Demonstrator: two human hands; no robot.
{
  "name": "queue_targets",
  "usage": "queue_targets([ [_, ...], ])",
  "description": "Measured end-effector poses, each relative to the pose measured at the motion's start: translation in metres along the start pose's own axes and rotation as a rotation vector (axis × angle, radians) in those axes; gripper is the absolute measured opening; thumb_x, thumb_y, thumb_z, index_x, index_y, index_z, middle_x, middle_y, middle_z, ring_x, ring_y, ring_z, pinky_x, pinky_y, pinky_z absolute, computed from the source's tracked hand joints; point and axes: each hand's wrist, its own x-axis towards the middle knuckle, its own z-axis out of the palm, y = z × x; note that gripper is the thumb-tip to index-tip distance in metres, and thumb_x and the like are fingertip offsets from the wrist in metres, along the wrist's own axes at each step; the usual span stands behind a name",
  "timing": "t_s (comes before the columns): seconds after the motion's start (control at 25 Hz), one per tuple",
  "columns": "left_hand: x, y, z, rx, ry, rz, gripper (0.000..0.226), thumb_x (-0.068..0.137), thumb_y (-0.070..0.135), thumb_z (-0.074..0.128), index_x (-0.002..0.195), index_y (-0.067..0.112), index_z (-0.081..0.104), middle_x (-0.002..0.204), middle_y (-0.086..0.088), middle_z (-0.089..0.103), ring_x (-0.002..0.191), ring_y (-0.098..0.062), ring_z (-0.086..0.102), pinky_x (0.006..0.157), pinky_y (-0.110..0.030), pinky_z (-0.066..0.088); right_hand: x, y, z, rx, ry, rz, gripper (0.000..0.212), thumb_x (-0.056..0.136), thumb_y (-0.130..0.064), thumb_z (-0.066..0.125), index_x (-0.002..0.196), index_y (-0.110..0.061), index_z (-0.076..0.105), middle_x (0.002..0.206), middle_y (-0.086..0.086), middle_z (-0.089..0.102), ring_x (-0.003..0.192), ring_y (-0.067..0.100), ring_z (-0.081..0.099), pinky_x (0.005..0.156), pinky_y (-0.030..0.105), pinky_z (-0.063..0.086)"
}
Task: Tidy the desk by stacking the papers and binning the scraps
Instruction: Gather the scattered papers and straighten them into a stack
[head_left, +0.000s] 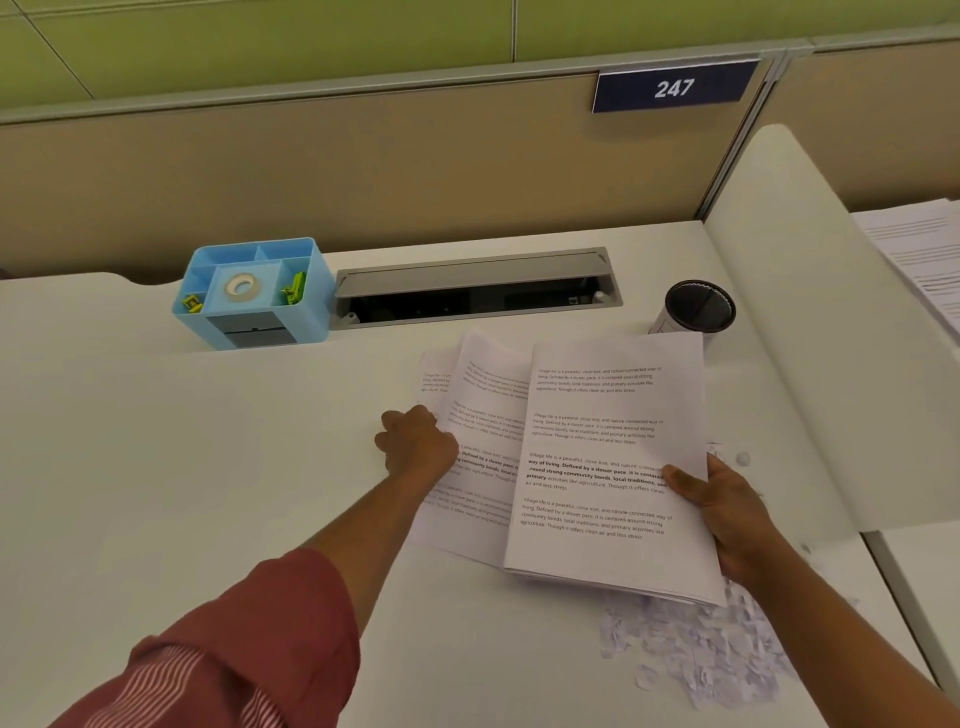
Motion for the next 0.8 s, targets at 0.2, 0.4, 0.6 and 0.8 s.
queue_targets([
  [0.2,0.003,-0.008,-0.013,-0.067,-0.004,-0.062,0.038,0.084,0.022,0.072,0.12,0.016,0.06,0.128,-0.01,0.042,0.111,-0.031,0.056,0.079,-0.034,0.05,-0.001,0.0,0.002,-0.018,0.003,0.001,0.039,0.091,-0.008,0.065,0.129,-0.015,0.061,0.118,0.016,0.073,0.106,0.044,0.069,0.093,0.066,0.052],
  [0.4,-0.001,-0.006,-0.016,-0.165,0.001,-0.024,0.015,0.078,0.006,0.069,0.089,0.012,0.06,0.098,-0.006,0.066,0.084,-0.023,0.063,0.068,-0.032,0.057,0.0,0.001,0.007,-0.034,-0.006,0.0,0.034,0.095,-0.007,0.062,0.127,-0.016,0.061,0.115,0.014,0.074,0.102,0.041,0.071,0.085,0.058,0.058],
  [0.6,-0.009,-0.008,-0.022,-0.428,0.025,0.07,0.033,0.086,0.005,0.069,0.107,0.015,0.046,0.096,-0.003,0.061,0.08,-0.02,0.064,0.055,-0.027,0.048,0.0,-0.001,0.006,-0.03,0.001,-0.001,0.034,0.096,-0.006,0.061,0.128,-0.016,0.061,0.116,0.014,0.074,0.104,0.042,0.07,0.089,0.063,0.055],
  [0.8,0.004,-0.003,-0.036,-0.646,-0.171,0.089,0.035,0.088,0.004,0.075,0.116,0.016,0.059,0.106,-0.005,0.07,0.091,-0.024,0.071,0.075,-0.038,0.061,-0.003,-0.004,0.0,-0.01,0.005,-0.007,0.033,0.096,-0.005,0.061,0.127,-0.016,0.062,0.117,0.014,0.074,0.105,0.041,0.07,0.086,0.059,0.058],
])
